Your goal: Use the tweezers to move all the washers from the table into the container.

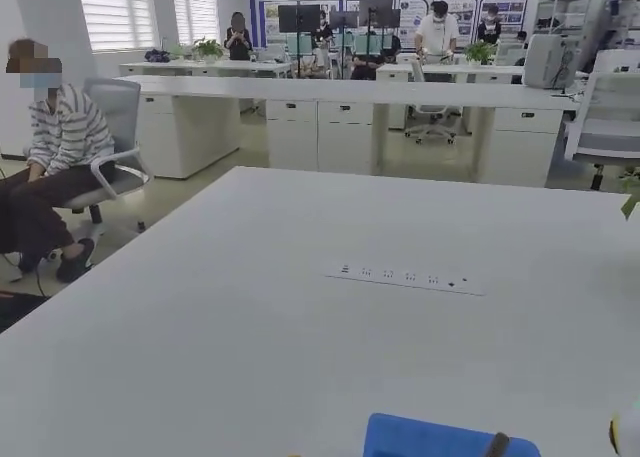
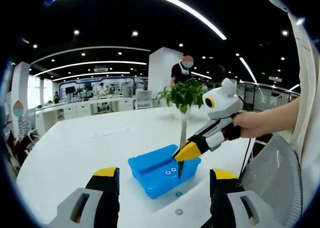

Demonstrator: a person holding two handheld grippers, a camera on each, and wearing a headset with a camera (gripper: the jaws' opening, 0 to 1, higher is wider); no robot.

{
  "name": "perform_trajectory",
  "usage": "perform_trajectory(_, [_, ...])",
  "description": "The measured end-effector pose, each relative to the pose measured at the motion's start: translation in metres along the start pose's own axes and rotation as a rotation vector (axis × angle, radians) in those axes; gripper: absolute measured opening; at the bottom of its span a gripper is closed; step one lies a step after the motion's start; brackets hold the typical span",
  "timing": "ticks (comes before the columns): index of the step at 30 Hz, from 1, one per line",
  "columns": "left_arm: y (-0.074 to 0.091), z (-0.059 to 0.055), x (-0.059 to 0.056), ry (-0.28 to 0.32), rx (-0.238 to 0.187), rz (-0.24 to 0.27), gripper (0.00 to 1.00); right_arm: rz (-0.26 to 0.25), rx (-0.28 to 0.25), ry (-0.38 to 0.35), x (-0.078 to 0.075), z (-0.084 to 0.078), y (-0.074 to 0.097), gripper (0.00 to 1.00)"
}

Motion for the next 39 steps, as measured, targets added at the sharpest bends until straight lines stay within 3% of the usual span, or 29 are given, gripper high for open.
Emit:
perform_trajectory(15, [-0.001,-0.001,0.0,-0.001,0.004,-0.003,0.74,0.008,0.105,0.108,0.006,-0.024,-0.023,0.04])
perform_trajectory(27, [-0.001,-0.001,0.0,0.003,0.002,-0.003,0.74,0.027,0.105,0.131,0.006,-0.028,-0.032,0.04])
perform_trajectory(33, [0.0,-0.001,0.001,0.006,-0.001,0.0,0.74,-0.003,0.148,0.245,0.01,-0.032,-0.036,0.04])
perform_trajectory(39, [0.0,0.0,0.0,0.004,-0.002,0.0,0.74,0.002,0.151,0.248,0.008,-0.036,-0.037,0.04])
Point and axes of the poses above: the centre of the closed fingertips' face, and the gripper's own axes: y roughly backward along the fingers, x roughly to its left, z roughly out of its top, the point moved 5 cm from there along y, roughly backward along the fingers, and after that the axes turned 10 degrees about x, right-handed, at the moved point
